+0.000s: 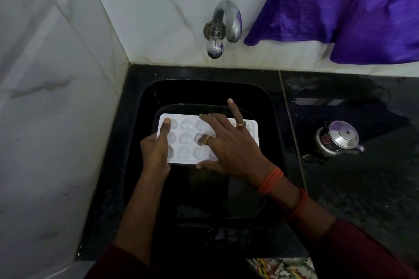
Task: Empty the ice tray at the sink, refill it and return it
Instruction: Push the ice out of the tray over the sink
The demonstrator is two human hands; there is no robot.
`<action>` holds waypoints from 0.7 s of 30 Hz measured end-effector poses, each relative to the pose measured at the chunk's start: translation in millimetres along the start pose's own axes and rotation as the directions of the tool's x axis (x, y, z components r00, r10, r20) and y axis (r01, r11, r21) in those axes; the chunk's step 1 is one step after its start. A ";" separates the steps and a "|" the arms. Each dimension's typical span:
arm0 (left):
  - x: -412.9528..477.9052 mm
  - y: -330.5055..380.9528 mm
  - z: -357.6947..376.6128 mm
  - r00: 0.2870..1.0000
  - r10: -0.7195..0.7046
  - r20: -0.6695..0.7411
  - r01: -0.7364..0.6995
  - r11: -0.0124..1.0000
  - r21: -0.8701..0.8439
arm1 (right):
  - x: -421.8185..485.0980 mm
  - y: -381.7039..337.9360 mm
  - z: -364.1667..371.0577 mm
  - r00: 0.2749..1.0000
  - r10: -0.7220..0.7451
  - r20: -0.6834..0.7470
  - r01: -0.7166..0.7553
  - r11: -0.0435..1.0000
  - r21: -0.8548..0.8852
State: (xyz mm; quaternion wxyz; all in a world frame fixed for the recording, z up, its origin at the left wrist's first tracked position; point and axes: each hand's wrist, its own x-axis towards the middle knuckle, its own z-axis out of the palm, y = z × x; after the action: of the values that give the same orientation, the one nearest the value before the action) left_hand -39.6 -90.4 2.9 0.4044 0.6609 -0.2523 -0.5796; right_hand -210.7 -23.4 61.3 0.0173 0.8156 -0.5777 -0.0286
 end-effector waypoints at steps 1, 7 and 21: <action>0.4 0.3 -0.1 1.000 -0.001 -0.002 0.001 1.000 0.001 | -0.3 -0.5 1.1 1.000 0.002 0.008 -0.003 1.000 0.004; 0.3 -3.7 -1.2 1.000 -0.005 0.006 0.005 1.000 0.013 | -1.1 1.1 2.8 1.000 0.014 0.018 -0.014 1.000 0.026; -4.9 -3.8 -0.1 0.999 0.004 0.034 -0.003 1.000 -0.025 | 11.1 2.8 7.7 0.973 0.196 -0.124 -0.185 0.978 0.097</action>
State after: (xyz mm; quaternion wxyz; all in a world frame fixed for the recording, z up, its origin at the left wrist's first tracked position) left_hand -40.9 -84.4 2.5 0.4092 0.6455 -0.2533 -0.5931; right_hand -210.2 -34.7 53.5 0.0238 0.7565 -0.6515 0.0523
